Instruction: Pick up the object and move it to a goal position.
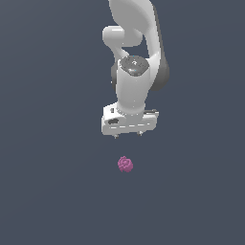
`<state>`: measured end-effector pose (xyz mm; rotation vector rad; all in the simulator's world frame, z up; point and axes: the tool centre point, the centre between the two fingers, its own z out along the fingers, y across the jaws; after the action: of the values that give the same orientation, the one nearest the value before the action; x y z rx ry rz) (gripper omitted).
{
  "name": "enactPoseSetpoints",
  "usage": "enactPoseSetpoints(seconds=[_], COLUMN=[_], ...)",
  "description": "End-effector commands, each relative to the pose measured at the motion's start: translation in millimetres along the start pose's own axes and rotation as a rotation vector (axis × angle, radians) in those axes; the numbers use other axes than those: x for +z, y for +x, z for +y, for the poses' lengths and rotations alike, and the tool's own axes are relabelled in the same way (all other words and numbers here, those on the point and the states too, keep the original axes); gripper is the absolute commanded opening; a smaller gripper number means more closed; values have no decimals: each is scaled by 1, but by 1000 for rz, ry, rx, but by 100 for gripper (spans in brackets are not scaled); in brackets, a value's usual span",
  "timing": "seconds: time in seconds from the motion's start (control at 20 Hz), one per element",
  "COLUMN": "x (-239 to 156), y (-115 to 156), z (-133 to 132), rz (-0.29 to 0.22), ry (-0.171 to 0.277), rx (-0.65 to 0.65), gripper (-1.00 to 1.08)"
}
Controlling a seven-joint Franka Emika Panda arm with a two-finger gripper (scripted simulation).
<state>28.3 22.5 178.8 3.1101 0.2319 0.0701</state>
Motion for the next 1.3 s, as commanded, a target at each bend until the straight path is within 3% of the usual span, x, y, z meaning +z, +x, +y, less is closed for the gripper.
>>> enactPoseSetpoints(seconds=[0.0,0.65,1.25], x=[8,67,87], y=[8,53,63], z=[2,14,18], rz=[-5,-32,-40], ry=[2,22,31], rx=[-30,-232,-288], gripper=[100,100,100])
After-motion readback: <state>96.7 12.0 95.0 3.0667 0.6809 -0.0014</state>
